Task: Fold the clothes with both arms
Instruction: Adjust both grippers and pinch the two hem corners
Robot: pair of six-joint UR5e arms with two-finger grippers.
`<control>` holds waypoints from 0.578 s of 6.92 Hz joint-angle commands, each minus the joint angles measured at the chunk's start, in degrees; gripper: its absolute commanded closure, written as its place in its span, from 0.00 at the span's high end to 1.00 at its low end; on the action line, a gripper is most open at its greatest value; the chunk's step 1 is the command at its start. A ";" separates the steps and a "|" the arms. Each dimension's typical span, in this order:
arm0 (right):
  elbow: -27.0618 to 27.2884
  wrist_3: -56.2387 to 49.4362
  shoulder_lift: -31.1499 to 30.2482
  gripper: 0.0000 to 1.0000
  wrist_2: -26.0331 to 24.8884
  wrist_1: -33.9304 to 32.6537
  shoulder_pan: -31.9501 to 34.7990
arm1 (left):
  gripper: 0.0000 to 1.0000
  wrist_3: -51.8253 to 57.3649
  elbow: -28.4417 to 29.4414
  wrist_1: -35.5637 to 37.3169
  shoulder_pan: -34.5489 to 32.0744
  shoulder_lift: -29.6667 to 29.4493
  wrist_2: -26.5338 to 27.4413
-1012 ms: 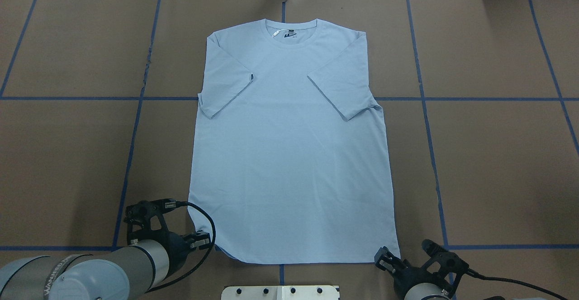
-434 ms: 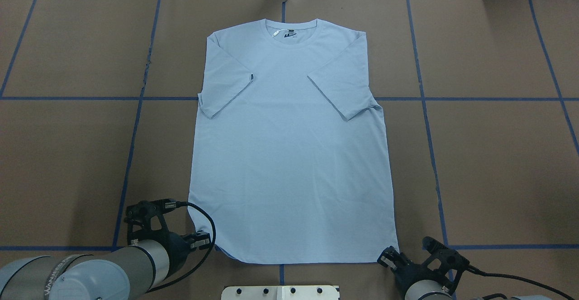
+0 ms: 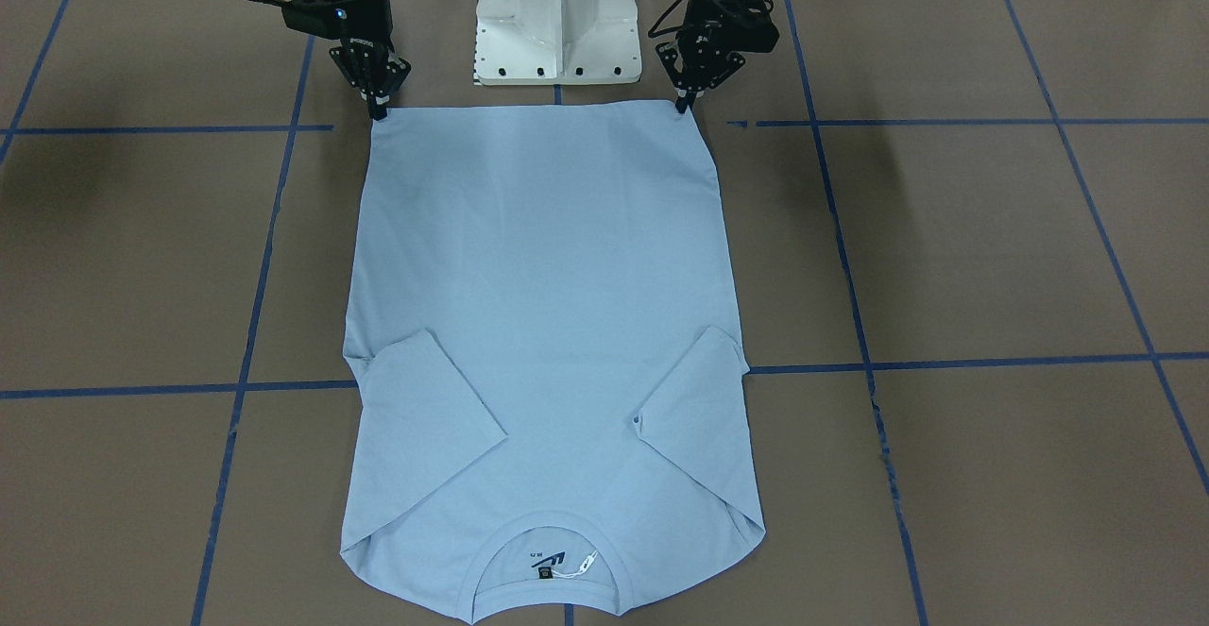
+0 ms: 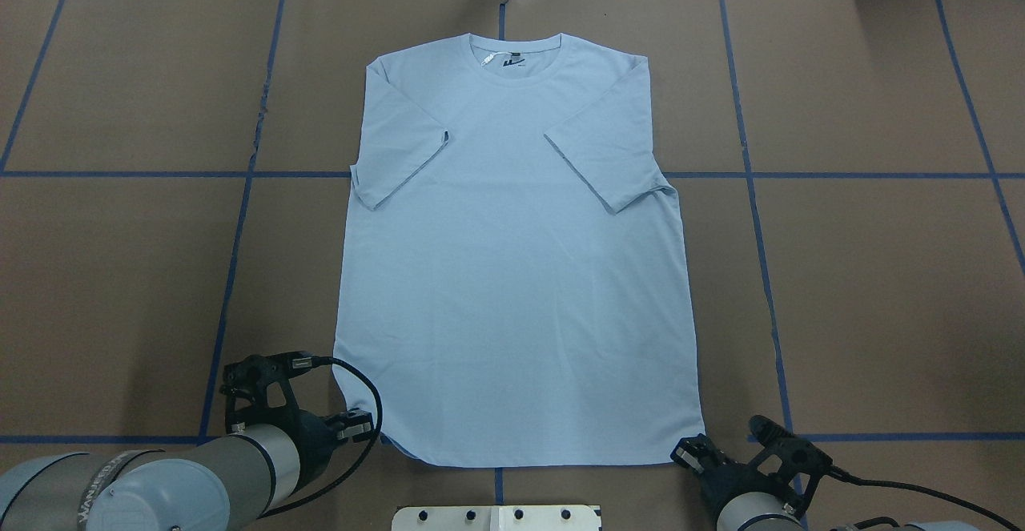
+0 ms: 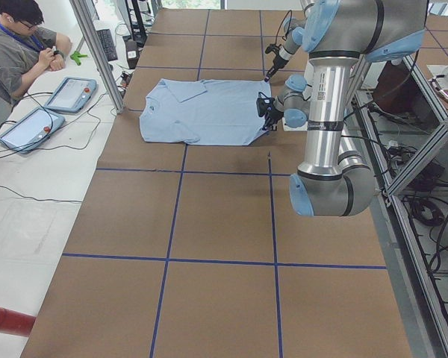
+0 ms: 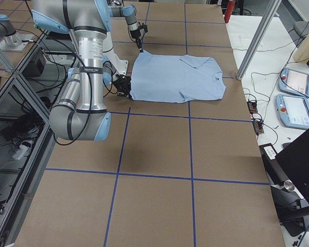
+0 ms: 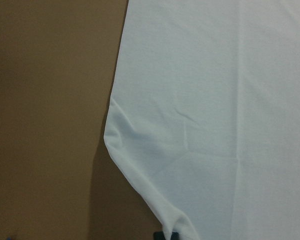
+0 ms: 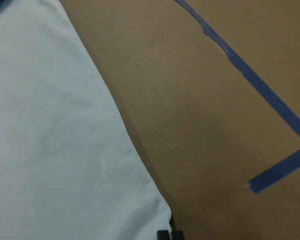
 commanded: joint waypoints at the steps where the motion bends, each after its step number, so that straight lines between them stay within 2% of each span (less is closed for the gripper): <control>1: 2.75 -2.32 0.37 0.00 -0.34 -3.58 1.09 | 0.00 0.07 -0.44 0.09 -0.09 0.17 -0.52; 2: 8.78 -8.17 -0.07 0.00 0.54 -7.16 1.54 | 0.00 0.07 -1.49 0.17 -0.27 0.26 -0.61; 3: 17.01 -11.88 0.45 0.00 4.03 -15.11 1.46 | 0.00 0.15 -6.90 2.00 -0.18 0.78 -1.31; 4: 25.89 -16.18 1.93 0.00 6.76 -23.19 1.02 | 0.00 0.07 -13.74 10.46 0.17 0.09 -7.67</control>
